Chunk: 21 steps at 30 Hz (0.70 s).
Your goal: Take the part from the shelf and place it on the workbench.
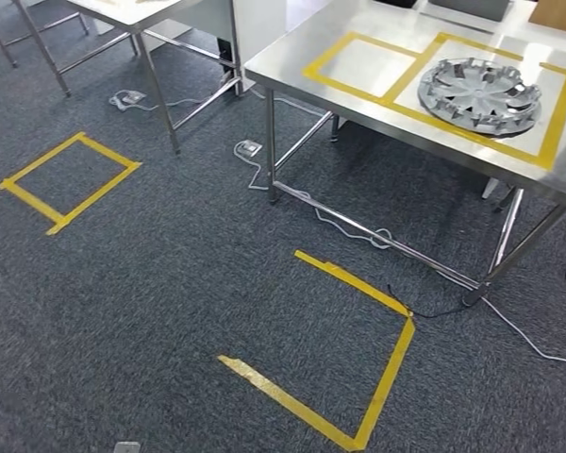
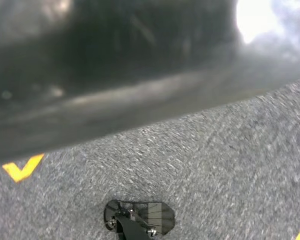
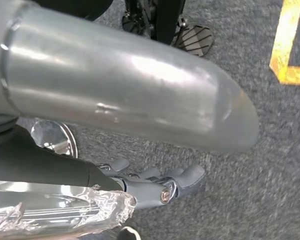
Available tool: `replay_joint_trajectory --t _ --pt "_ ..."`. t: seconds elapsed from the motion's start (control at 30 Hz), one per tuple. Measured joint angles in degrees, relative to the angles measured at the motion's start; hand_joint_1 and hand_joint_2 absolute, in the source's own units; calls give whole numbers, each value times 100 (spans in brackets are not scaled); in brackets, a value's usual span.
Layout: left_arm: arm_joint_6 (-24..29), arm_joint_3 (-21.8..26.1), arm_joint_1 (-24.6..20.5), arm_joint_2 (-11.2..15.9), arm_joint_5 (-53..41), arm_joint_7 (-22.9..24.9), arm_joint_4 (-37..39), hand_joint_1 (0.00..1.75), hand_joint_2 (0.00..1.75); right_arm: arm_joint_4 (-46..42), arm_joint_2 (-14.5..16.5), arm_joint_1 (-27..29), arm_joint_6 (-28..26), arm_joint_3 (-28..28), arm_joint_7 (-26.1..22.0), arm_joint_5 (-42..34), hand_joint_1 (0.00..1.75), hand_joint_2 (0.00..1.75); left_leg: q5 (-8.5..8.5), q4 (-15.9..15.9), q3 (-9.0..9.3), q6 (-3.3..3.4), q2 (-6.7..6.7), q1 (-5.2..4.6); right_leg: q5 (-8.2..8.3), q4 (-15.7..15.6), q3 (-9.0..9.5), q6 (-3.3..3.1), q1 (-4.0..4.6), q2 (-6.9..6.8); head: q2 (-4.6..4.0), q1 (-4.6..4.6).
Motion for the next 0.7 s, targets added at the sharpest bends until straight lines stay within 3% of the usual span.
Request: replay_joint_trajectory --t 0.07,0.1,0.13,0.17,0.23,0.27,0.33,0.4,0.47,0.53,0.6,0.63,0.7 --pt "15 21 -14 -13 -2 3 0 0 0 1 -7 30 0 7 3 17 0 0 62 2 -86 49 -140 -38 -367 775 -335 -8 4 174 0 13" --pt "20 29 -10 -17 -3 6 0 0 0 2 -10 43 0 11 5 32 0 0 93 4 -122 59 -215 -60 -428 996 -426 -22 7 196 0 15" --pt "25 38 -2 -21 -3 9 0 0 0 2 -14 49 0 18 7 49 0 0 120 6 -148 62 -290 -82 -372 991 -406 -46 10 207 0 18" --pt "31 49 6 -25 -3 14 0 0 0 2 -19 51 0 24 8 66 0 0 144 8 -164 61 -364 -99 -215 752 -269 -80 14 234 0 15" --pt "40 67 8 -35 -4 19 -1 0 0 2 -32 50 -1 35 8 91 0 0 183 14 -189 46 -506 -122 148 -68 182 -168 29 443 0 14" --pt "45 73 1 -40 -5 22 -1 0 0 2 -38 49 -3 38 8 98 0 0 198 25 -211 32 -570 -128 247 -422 363 -197 32 553 0 14" --pt "49 82 -6 -49 -7 26 -2 0 0 4 -49 47 -7 42 15 104 0 0 237 43 -272 -23 -683 -121 265 -700 508 -220 43 639 0 13" --pt "56 96 9 -48 -9 30 -3 0 0 8 -49 44 -9 51 24 111 0 0 261 65 -337 -90 -753 -104 306 -746 529 -237 37 523 0 13" --pt "66 105 18 -44 -10 36 -4 0 0 10 -49 47 -14 71 23 124 0 0 93 296 -466 -150 -567 -99 356 -791 529 -275 16 384 0 -14" --pt "71 109 3 -44 -11 41 -4 0 0 11 -49 62 -17 85 23 136 0 0 -294 965 -779 -218 -301 -73 364 -805 518 -300 19 217 0 -40" --pt "73 111 1 -44 -15 44 -4 0 0 11 -49 72 -17 90 25 148 0 0 -541 1626 -1079 -282 -217 -33 359 -800 503 -304 27 36 0 -44" --pt "75 112 11 -44 -19 44 -4 0 0 13 -49 71 -17 92 25 158 0 0 -512 1706 -1105 -304 -199 -17 355 -796 499 -301 27 -45 0 -47" --pt "84 114 26 -43 -28 46 -5 0 0 16 -49 64 -17 99 26 185 0 0 -173 1199 -818 -321 -99 7 340 -788 511 -279 26 -191 0 -48"
